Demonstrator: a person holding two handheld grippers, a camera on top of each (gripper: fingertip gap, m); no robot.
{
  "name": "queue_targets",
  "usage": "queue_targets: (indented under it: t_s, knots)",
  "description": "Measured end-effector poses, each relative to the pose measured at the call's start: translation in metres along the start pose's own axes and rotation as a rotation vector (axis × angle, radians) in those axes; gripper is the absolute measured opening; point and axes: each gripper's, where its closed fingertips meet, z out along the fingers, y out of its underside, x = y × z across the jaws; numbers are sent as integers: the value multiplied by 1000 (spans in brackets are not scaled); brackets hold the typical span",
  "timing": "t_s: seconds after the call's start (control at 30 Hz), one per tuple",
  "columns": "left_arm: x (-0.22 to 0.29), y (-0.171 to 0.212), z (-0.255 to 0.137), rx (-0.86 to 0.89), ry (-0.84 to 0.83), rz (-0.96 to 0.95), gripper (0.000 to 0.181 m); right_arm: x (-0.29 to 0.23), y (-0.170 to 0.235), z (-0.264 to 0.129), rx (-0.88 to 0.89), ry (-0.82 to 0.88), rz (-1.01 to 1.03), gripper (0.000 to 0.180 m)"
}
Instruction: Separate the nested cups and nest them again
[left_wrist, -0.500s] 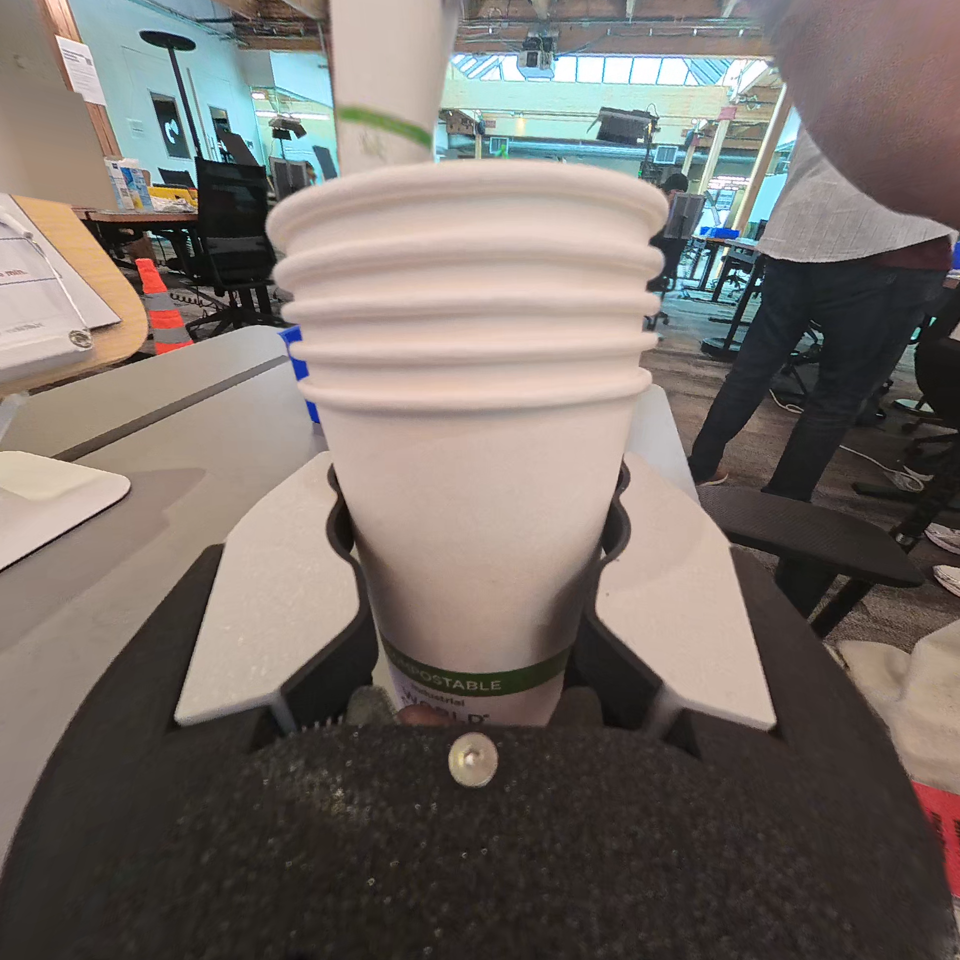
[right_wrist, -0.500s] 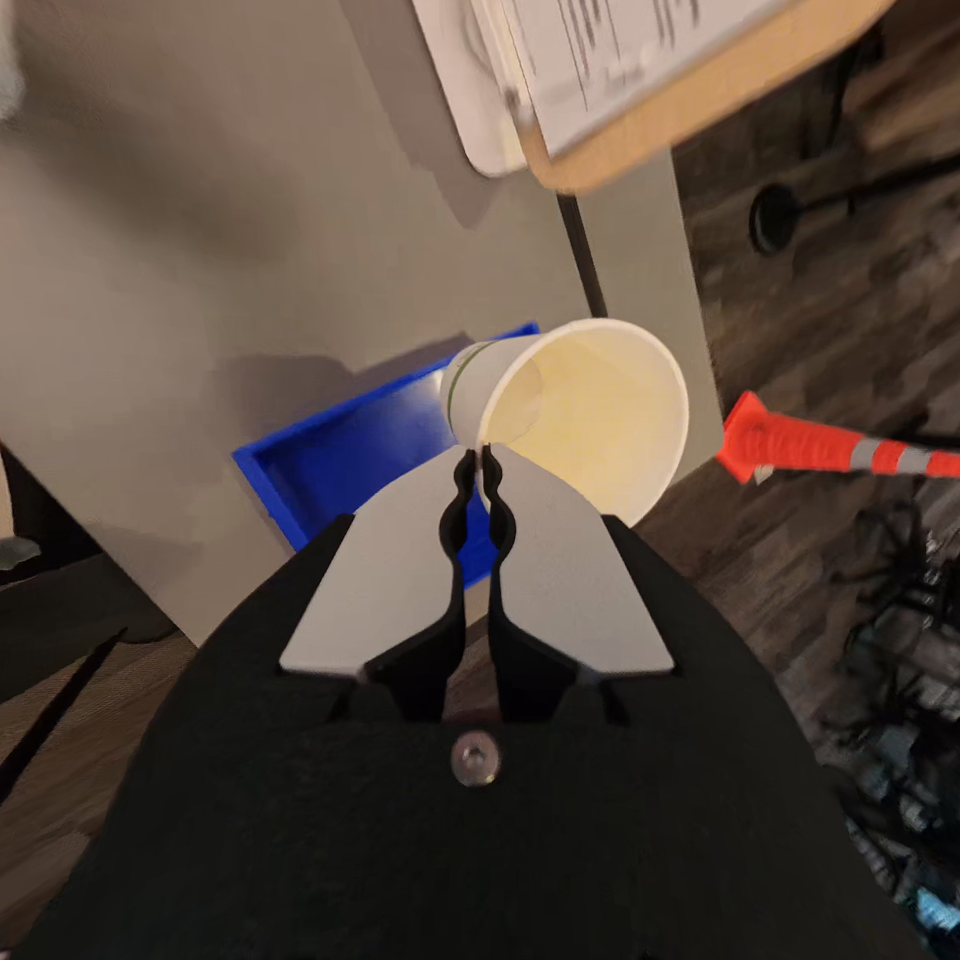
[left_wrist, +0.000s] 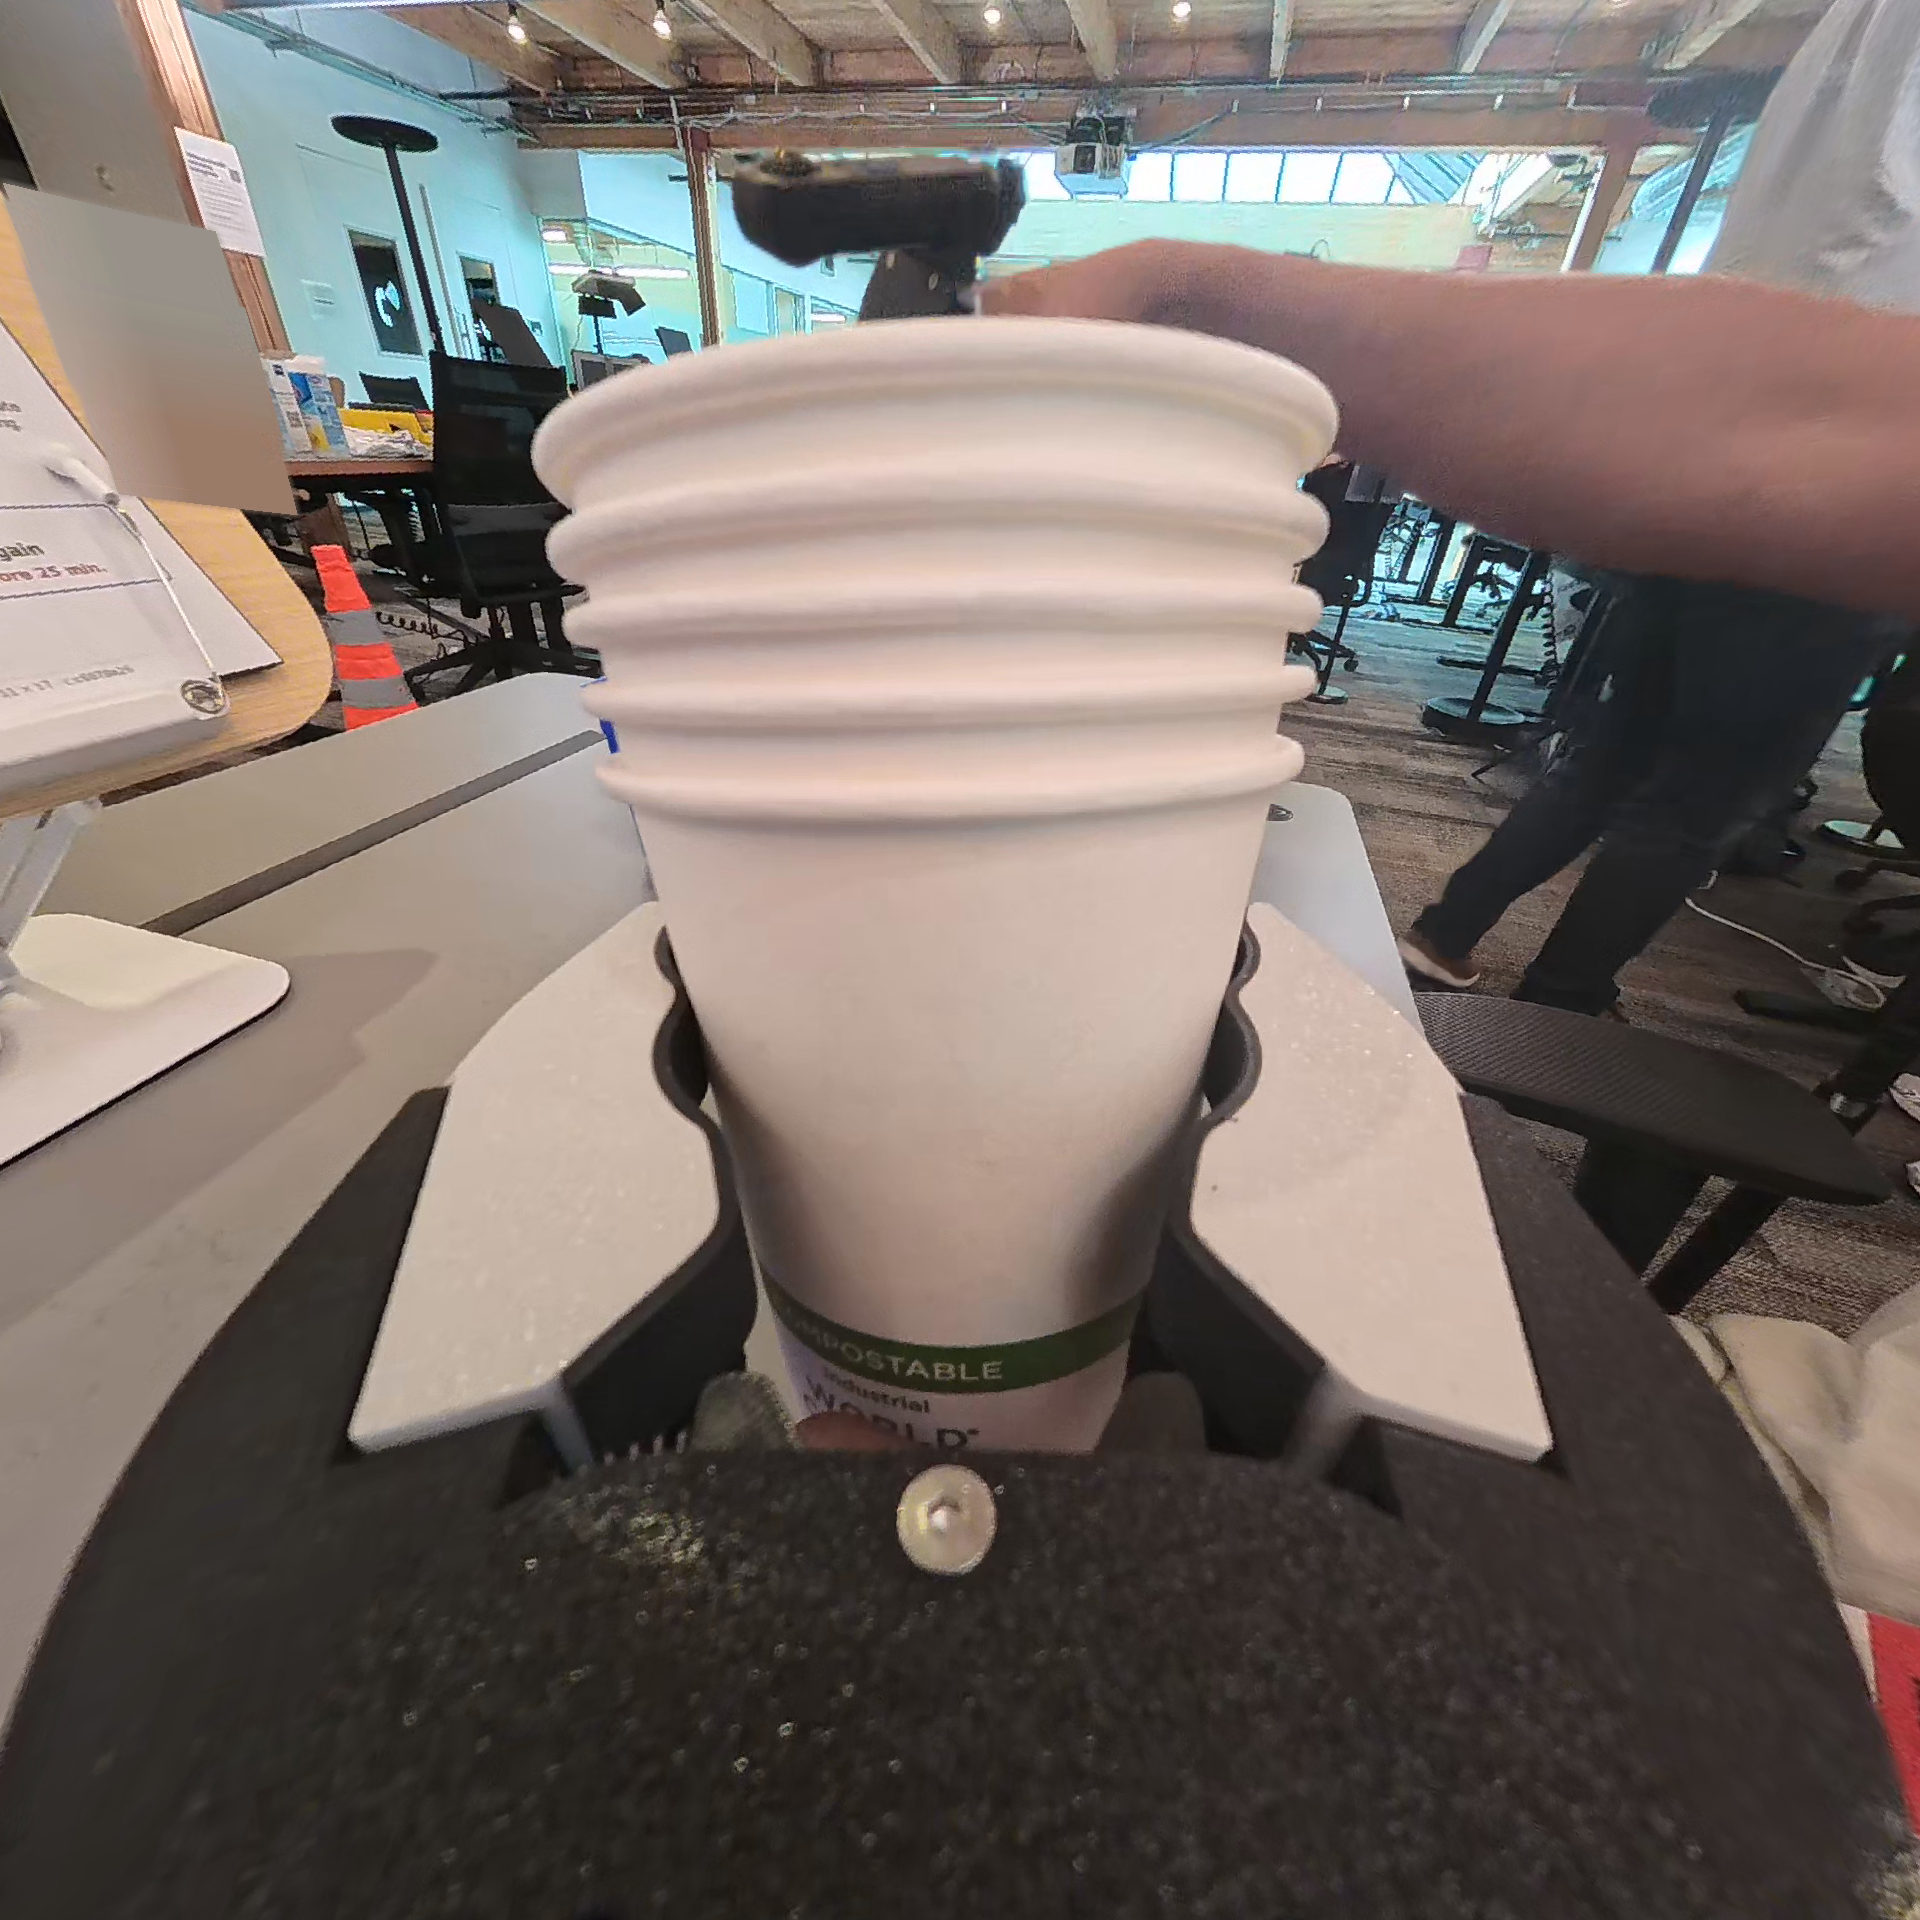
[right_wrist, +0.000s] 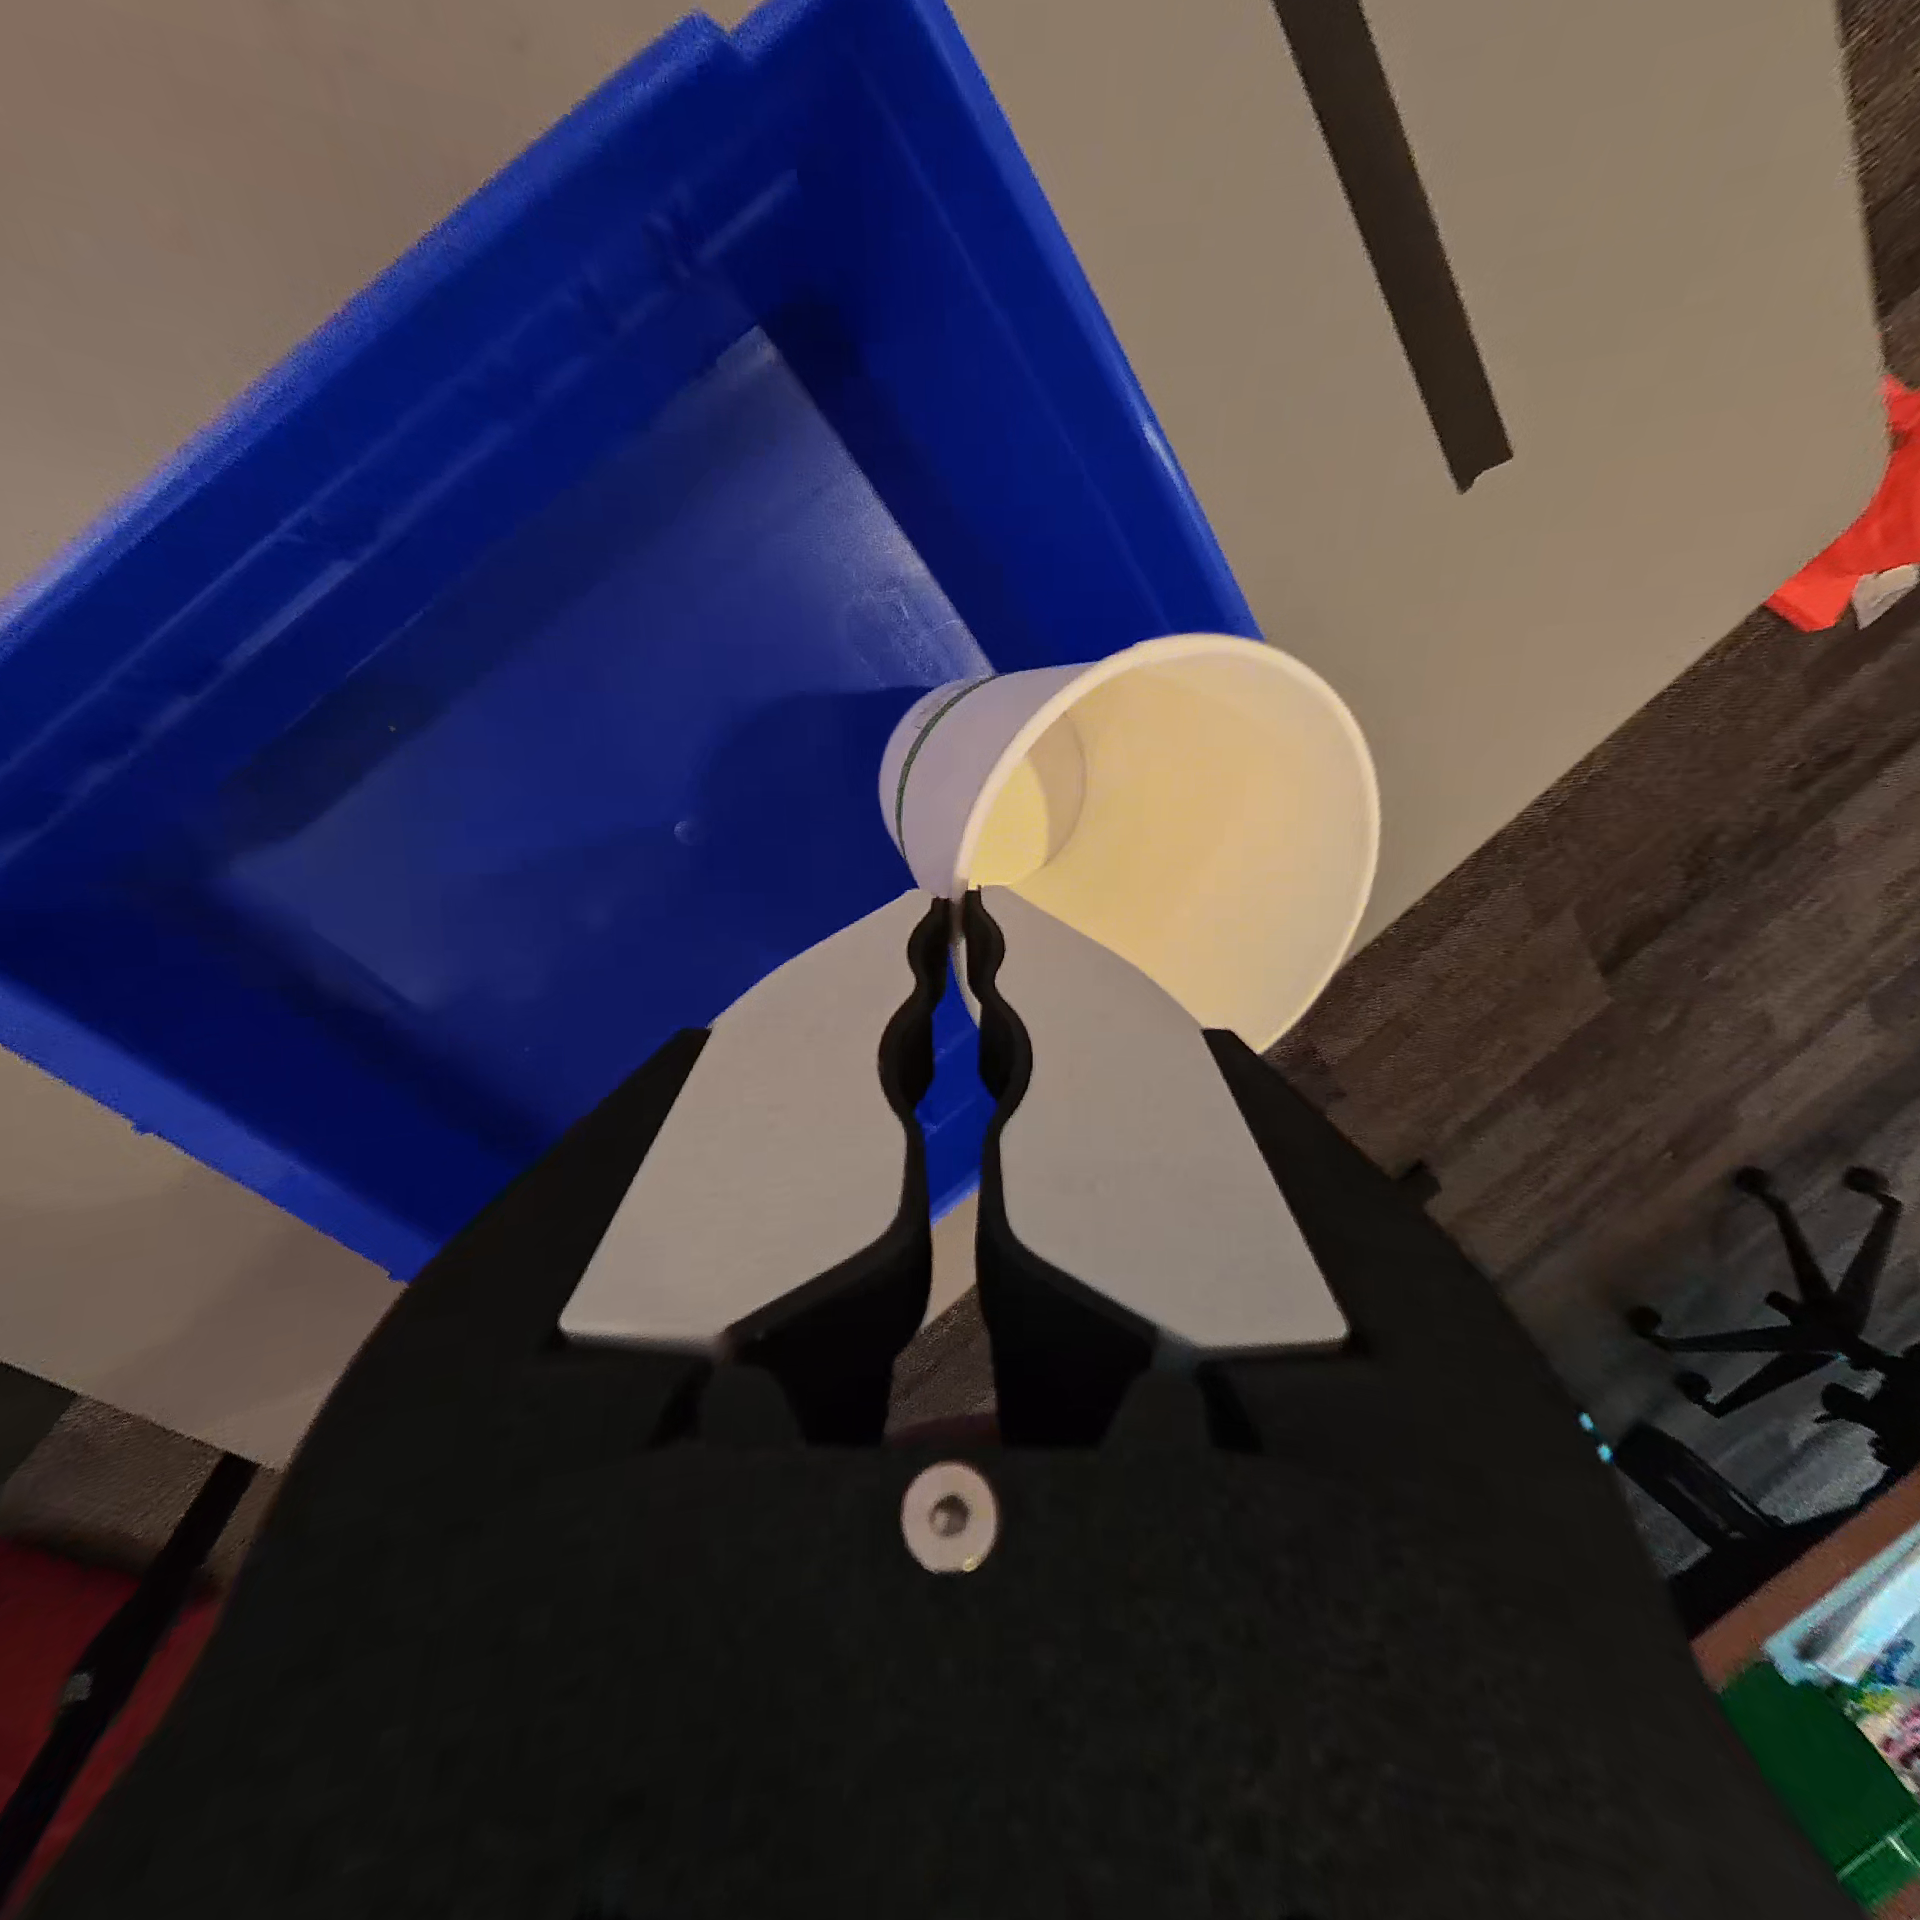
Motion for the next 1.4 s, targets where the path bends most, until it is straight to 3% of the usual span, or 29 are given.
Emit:
queue_targets:
  t_s: [0.6, 0.73, 0.83, 0.97, 1.1, 1.23, 1.4]
  knots:
    - [-4, 2, -1, -11, -4, -9, 96, -4, 8, 40, -67, -50, 10, 3]
    - [-5, 3, -1, -11, -8, -11, 96, -6, 2, 26, -23, -36, 1, 22]
    - [-5, 2, -1, -5, -14, -11, 96, -12, -25, -15, 114, -6, -21, 27]
    - [-6, 1, -1, 2, -14, -20, 96, -100, -101, -101, 454, -114, -218, 26]
    - [-5, 2, 1, 0, -10, -23, 96, -248, -146, -154, 573, -308, -580, 25]
    - [-4, 3, 1, -7, -16, -11, 96, -330, -172, -159, 524, -364, -777, 19]
    - [-5, 2, -2, -2, -19, -11, 96, -350, -192, -135, 402, -356, -817, 19]
